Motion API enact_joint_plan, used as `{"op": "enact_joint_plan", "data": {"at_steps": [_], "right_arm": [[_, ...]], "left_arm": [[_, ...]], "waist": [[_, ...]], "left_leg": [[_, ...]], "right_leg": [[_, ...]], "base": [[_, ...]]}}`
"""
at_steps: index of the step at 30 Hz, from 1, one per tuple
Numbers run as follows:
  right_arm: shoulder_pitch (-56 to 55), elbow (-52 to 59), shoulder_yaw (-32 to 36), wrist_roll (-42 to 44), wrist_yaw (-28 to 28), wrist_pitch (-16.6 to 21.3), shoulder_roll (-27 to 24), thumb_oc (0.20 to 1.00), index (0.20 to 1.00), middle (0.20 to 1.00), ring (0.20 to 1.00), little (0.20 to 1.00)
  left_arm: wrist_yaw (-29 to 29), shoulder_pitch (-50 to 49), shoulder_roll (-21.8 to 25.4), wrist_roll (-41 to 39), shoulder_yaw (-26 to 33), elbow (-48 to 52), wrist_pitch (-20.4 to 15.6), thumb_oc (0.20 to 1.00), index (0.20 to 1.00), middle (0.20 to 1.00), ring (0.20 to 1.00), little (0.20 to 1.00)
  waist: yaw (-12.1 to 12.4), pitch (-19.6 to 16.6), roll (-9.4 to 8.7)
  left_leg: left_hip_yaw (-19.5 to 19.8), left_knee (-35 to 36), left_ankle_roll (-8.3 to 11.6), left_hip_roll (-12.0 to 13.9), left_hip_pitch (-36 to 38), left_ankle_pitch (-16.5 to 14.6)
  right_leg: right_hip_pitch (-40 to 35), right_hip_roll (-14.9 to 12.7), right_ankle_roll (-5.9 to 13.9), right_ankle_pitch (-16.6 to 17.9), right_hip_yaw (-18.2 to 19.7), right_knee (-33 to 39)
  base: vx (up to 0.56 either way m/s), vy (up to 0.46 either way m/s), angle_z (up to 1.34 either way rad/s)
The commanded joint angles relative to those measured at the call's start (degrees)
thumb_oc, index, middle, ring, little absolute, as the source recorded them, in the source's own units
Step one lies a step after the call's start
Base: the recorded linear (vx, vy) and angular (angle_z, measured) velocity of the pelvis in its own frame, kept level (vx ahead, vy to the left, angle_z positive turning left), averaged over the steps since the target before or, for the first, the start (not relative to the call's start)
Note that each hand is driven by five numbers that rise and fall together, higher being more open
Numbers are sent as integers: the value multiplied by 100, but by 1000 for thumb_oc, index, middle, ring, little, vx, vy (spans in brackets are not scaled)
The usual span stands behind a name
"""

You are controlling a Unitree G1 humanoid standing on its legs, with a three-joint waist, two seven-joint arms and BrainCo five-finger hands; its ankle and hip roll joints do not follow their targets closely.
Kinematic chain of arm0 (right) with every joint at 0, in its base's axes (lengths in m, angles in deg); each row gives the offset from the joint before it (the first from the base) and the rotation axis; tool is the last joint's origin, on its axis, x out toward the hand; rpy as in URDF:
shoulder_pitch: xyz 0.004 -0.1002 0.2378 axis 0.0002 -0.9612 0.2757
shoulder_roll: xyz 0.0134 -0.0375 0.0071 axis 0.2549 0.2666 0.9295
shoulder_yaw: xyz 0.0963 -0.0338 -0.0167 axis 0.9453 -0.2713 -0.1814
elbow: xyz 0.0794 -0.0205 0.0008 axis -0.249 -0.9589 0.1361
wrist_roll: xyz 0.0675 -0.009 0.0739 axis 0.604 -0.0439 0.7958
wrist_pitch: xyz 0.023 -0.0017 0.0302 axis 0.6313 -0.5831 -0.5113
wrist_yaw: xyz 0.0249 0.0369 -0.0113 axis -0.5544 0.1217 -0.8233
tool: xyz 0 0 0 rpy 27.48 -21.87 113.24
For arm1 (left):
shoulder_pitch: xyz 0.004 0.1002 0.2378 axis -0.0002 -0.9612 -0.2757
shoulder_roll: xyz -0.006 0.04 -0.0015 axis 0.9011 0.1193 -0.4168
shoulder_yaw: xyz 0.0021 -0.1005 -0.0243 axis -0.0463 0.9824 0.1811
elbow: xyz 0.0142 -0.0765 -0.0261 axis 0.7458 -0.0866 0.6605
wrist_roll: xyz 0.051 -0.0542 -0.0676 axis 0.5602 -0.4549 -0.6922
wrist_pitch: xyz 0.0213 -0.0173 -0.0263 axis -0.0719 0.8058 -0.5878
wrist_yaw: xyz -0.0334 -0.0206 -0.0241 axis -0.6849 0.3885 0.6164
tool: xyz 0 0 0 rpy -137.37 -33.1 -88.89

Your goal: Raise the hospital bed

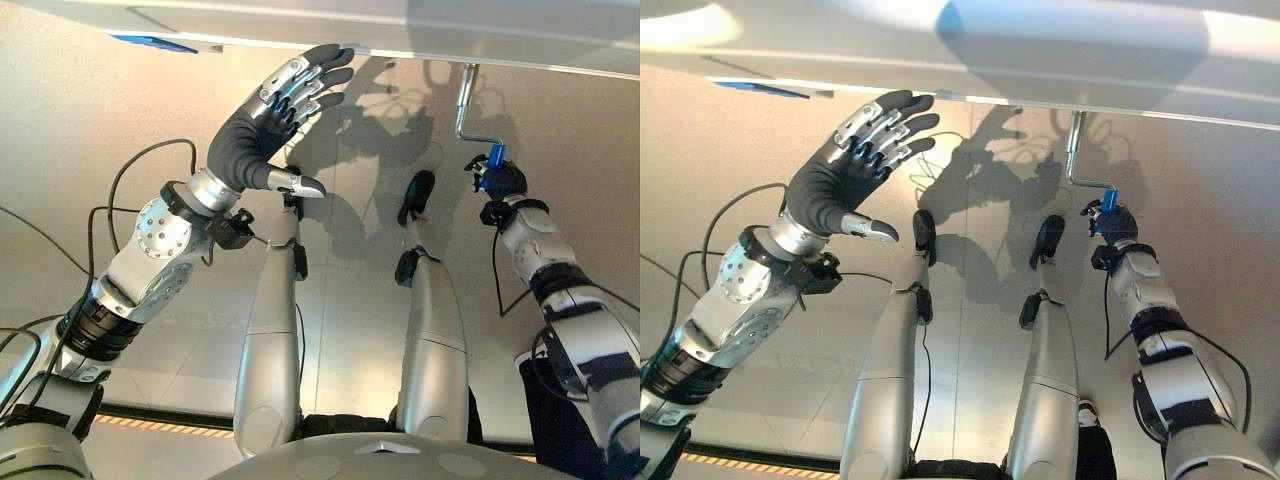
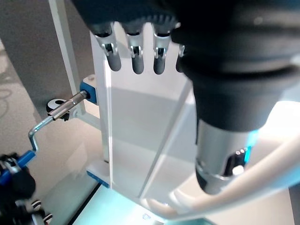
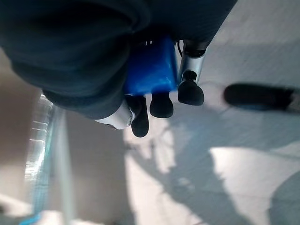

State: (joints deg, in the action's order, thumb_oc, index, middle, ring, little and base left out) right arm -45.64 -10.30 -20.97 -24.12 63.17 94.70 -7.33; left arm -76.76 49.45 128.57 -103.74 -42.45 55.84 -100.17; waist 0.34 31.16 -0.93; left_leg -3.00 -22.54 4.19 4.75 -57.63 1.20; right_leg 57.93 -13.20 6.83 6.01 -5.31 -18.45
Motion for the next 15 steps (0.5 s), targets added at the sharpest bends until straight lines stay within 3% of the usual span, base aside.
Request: {"op": "enact_joint_plan", "data": {"at_steps": [1,2,4,5,6,7,8,9,11,13,15], "right_arm": [[-1186,46,1255,630,437,783,-1286,200,200,200,200,200],[-1567,831,1447,565,373,903,-1215,200,200,200,200,200],[-1702,1102,1591,550,425,964,-1158,200,200,200,200,200],[-1816,1407,1591,519,432,984,-1109,200,200,200,200,200],[-1863,1923,1603,506,316,1015,-1092,200,200,200,200,200],[-2025,2580,1593,631,153,1057,-1113,200,200,200,200,200],[-2004,2620,1634,631,158,1052,-1110,200,200,200,200,200],[-2119,3050,1553,715,70,1075,-1105,200,200,200,200,200],[-2172,3464,1497,844,-54,1111,-1119,200,200,200,200,200],[-2057,4597,755,1624,-880,856,-1339,200,200,200,200,200],[-1994,4679,489,1746,-956,793,-1339,200,200,200,200,200]], "left_arm": [[-11,-331,-85,108,473,603,-245,1000,1000,1000,1000,1000],[-4,-519,-106,102,666,664,-232,1000,1000,1000,1000,1000],[-8,-541,-118,119,751,706,-223,1000,1000,1000,1000,1000],[0,-636,-110,105,775,730,-205,1000,1000,1000,1000,1000],[-9,-638,-103,99,909,785,-205,1000,1000,1000,1000,1000],[-6,-778,-94,62,974,842,-179,1000,1000,1000,1000,1000],[-4,-744,-87,63,1009,864,-177,1000,1000,1000,1000,1000],[-11,-828,-79,56,1019,888,-172,1000,1000,1000,1000,1000],[-14,-898,-64,37,1065,933,-172,1000,1000,1000,1000,1000],[44,-966,157,-19,997,1074,-160,1000,1000,1000,1000,1000],[53,-951,200,2,953,1085,-173,1000,1000,1000,1000,1000]], "waist": [[-310,-137,-60],[-362,-137,-112],[-387,-137,-144],[-383,-137,-163],[-413,-137,-192],[-414,-137,-226],[-425,-137,-233],[-428,-137,-250],[-426,-137,-273],[-371,-137,-289],[-362,-137,-290]], "left_leg": [[4,212,151,169,312,15],[48,152,188,185,445,-162],[-10,178,144,188,299,-5],[44,140,184,191,465,-174],[-10,165,144,193,300,-8],[55,127,177,196,458,-180],[0,167,138,192,312,-8],[48,132,177,200,461,-175],[45,128,178,207,480,-193],[53,143,164,204,470,-163],[53,146,165,205,470,-153]], "right_leg": [[-239,195,214,-425,-186,-326],[-363,222,264,-573,-136,-394],[-238,209,215,-423,-171,-341],[-391,221,268,-569,-136,-393],[-245,213,217,-402,-169,-323],[-406,225,266,-556,-137,-375],[-270,212,216,-399,-172,-312],[-414,226,267,-549,-144,-361],[-442,226,271,-557,-146,-361],[-478,213,272,-527,-180,-332],[-493,204,273,-519,-195,-318]], "base": [[-4,-7,-12],[54,-2,-9],[-8,-10,-4],[-66,-12,-2],[44,-8,-4],[-68,-6,-3],[47,-4,-2],[0,0,0],[29,0,1],[0,0,0],[0,0,0]]}}
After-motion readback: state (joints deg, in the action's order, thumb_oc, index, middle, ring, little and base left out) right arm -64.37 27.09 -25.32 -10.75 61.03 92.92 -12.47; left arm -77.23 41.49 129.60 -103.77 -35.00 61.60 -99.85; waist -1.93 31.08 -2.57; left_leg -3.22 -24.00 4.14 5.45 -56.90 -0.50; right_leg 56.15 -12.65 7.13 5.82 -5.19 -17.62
